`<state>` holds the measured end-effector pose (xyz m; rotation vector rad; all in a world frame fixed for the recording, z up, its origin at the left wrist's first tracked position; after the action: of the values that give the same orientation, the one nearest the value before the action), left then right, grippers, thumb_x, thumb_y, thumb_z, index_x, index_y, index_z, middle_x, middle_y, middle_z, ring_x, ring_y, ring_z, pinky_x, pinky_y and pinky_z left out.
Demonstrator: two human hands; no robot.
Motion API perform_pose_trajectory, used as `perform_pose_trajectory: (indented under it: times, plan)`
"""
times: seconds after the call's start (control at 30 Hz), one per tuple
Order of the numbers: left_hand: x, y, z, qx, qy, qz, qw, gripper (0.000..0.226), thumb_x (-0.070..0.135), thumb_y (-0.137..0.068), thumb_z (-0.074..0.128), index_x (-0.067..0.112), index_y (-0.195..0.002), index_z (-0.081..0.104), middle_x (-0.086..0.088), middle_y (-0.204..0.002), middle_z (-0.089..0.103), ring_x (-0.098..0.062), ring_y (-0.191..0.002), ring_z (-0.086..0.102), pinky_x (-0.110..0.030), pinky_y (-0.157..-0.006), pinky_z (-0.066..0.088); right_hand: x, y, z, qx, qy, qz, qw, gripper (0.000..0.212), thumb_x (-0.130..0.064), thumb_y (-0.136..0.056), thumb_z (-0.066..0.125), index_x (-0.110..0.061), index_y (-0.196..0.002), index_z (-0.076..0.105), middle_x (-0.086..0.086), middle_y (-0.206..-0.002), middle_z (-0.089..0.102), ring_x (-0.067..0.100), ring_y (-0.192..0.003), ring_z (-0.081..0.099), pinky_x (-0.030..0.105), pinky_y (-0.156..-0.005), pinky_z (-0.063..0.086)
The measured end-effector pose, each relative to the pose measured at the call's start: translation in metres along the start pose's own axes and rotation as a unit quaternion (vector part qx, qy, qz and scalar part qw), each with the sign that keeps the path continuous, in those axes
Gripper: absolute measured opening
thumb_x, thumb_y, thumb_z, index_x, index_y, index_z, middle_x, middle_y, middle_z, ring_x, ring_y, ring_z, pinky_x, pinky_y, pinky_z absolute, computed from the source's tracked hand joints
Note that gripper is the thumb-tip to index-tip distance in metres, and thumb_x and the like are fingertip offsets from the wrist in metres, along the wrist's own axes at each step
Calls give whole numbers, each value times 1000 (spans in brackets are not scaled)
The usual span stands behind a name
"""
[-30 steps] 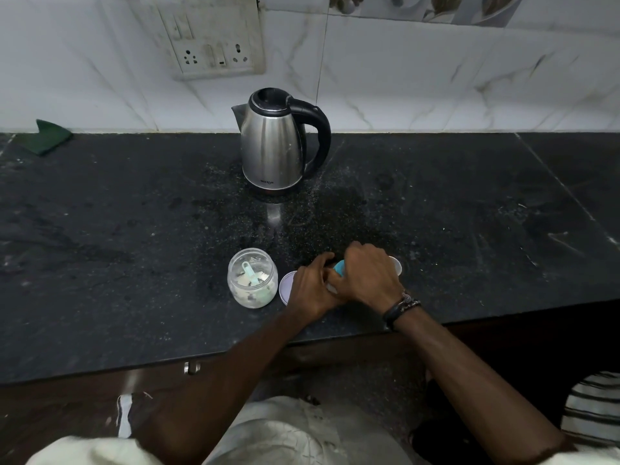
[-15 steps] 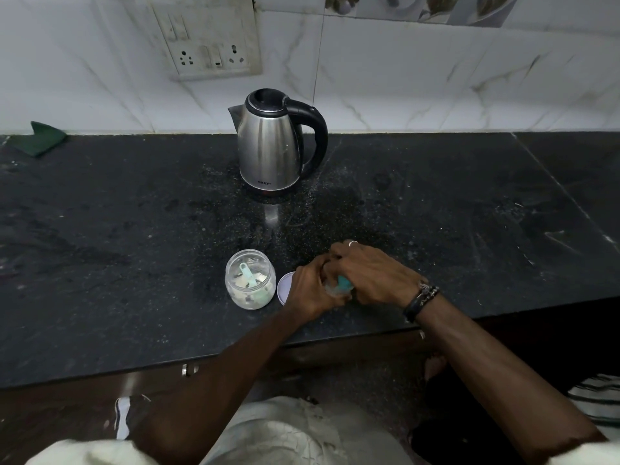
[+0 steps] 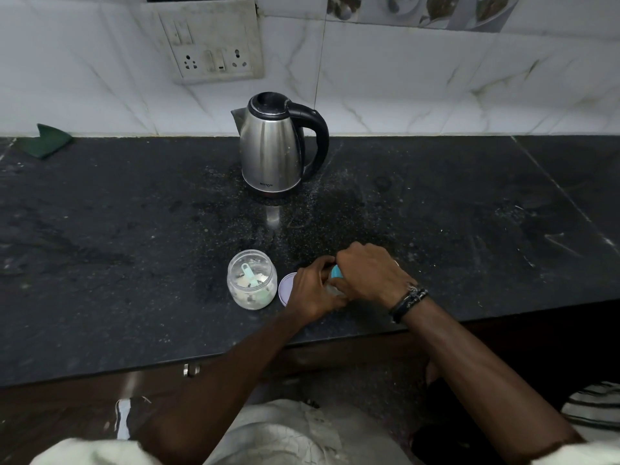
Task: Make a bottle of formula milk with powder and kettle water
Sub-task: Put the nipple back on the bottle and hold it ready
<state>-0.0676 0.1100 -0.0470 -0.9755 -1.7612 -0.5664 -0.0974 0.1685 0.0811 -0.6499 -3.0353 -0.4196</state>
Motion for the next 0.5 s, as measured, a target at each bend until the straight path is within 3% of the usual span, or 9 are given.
perform_pose_trajectory:
  times: [0.13, 0.23, 0.4, 0.5]
  plan:
    - [-4, 0, 1, 1, 9, -8, 1000, 73, 37, -52, 90, 21, -118, 63, 5, -101, 75, -9, -92, 72, -42, -79, 58, -4, 4, -7, 0, 2, -40, 999, 28, -25, -85, 65, -15, -111, 62, 9, -110, 62, 28, -94, 62, 32, -68, 38]
    - [-8, 0, 2, -2, 4, -16, 1000, 77, 43, -52, 90, 23, -121, 61, 5, -101, 75, -12, -93, 72, -45, -80, 57, 1, 5, -17, 25, -13, -61, 998, 32, -19, -78, 70, -23, -109, 62, 4, -101, 64, 26, -88, 61, 34, -68, 45]
    - [-5, 2, 2, 9, 14, -6, 1000, 92, 49, -48, 87, 12, -127, 57, 0, -106, 76, -12, -98, 72, -44, -85, 58, 46, 0, -15, 24, -119, -2, 993, 59, -25, -74, 76, -26, -128, 52, 3, -112, 51, 23, -100, 53, 36, -86, 45]
    - [-5, 2, 3, 9, 12, -6, 1000, 96, 52, -47, 85, 11, -129, 56, -2, -108, 76, -13, -100, 72, -44, -87, 57, 72, -8, 11, 31, -123, 45, 991, 51, -25, -75, 76, -20, -121, 56, 4, -116, 53, 24, -106, 54, 35, -86, 46]
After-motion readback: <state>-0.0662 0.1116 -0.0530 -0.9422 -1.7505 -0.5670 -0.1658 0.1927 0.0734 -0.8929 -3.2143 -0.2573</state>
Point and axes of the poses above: each hand's wrist, its own y-axis away from the middle knuckle, its own z-axis out of the palm, x = y × z, the point moved 10 cm from there along -y, towards the middle knuckle
